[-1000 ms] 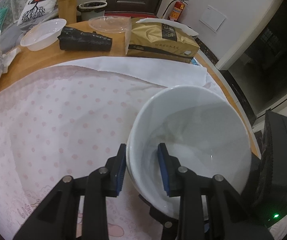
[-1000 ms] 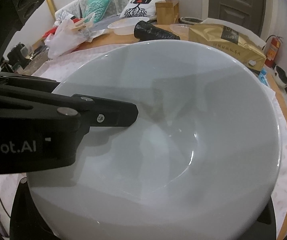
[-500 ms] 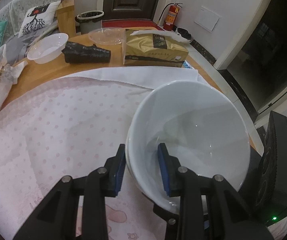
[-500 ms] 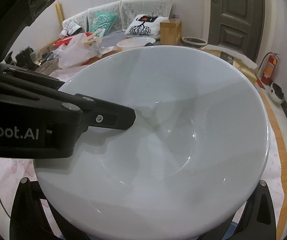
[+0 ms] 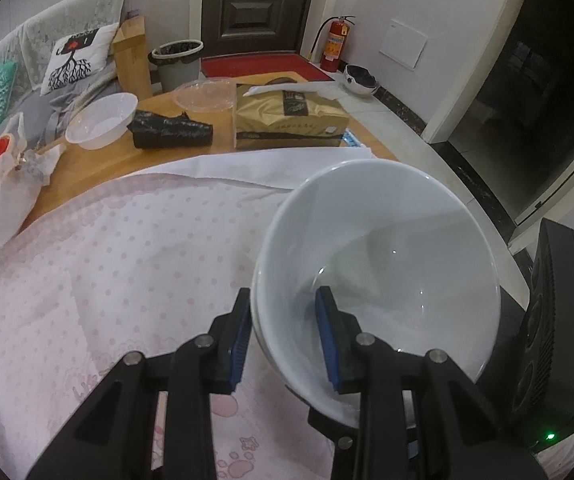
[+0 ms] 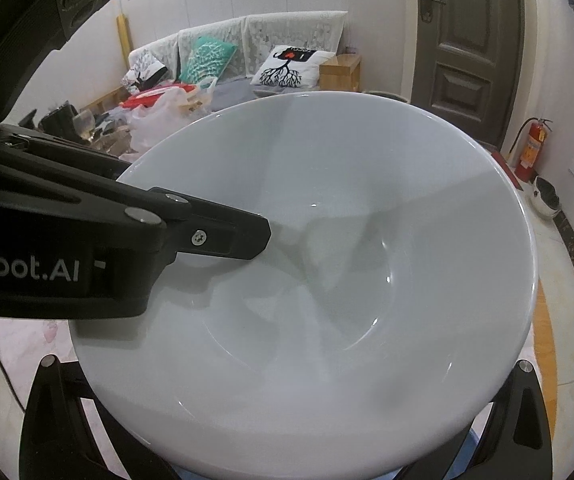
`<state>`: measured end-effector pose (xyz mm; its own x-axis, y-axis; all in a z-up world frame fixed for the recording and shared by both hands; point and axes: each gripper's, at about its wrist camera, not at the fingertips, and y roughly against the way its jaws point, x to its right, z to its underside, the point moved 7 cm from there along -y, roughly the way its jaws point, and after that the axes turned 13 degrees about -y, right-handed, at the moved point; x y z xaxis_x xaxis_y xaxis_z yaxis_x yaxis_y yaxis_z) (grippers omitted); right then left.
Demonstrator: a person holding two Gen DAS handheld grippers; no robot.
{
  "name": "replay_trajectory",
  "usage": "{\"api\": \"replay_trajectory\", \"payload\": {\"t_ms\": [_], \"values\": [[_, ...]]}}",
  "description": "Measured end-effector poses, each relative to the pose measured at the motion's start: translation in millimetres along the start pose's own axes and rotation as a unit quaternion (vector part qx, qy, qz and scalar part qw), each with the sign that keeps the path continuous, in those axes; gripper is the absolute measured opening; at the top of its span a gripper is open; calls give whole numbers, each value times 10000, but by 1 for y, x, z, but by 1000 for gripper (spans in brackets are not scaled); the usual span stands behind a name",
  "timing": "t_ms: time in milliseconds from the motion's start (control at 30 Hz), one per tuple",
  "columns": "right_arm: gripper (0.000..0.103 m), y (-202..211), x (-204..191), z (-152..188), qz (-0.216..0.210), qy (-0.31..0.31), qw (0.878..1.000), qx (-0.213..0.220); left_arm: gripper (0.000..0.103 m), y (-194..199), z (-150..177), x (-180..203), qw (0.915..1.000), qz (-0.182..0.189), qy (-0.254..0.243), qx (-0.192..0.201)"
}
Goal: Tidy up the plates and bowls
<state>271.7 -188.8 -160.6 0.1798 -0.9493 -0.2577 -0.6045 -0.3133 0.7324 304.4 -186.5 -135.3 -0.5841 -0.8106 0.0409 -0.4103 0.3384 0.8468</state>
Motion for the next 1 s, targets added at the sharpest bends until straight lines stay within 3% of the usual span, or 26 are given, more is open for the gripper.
{"api": "replay_trajectory", "payload": {"t_ms": [500,1000], "values": [[101,44,11,16,68,-44,9999,129,27,26,5,38,9998,-9,-204,76],[101,69,40,50,194,-164,9997,4,27,15,16,82,9992,135,-364,-25]]}}
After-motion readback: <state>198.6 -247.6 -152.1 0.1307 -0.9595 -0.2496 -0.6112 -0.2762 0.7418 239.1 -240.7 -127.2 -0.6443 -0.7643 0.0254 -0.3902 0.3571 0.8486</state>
